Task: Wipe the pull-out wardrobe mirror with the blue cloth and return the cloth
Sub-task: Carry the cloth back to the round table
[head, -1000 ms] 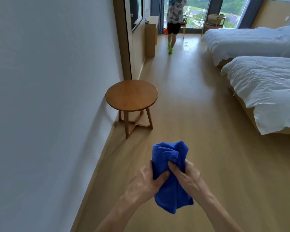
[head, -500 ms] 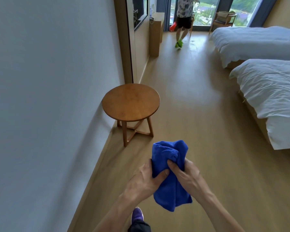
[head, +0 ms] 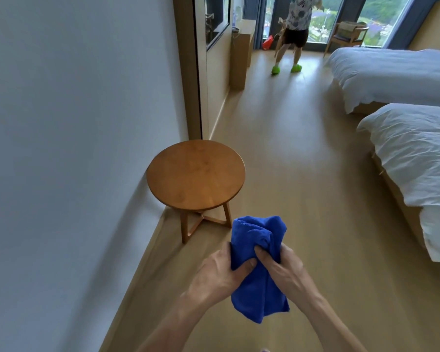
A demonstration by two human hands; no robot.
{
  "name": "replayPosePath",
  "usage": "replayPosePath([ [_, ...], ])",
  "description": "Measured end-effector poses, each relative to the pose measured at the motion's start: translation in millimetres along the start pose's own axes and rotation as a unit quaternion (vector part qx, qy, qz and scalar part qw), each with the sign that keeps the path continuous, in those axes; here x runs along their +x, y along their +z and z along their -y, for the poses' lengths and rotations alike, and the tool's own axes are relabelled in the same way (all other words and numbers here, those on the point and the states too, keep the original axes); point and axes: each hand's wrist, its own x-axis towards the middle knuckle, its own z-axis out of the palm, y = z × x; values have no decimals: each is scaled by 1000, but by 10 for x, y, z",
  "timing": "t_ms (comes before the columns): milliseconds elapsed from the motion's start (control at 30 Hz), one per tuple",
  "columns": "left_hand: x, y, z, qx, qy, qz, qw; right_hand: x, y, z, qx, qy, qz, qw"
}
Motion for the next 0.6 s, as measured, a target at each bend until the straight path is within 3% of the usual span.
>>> replayPosePath([
  [267,1071,254,-415,-22,-38,-23,999,1122,-716,-96,-28,3,45,999],
  [600,2113,486,-977,-96,-55,-108,988,2382,-1471,24,-88,-32,132,987],
])
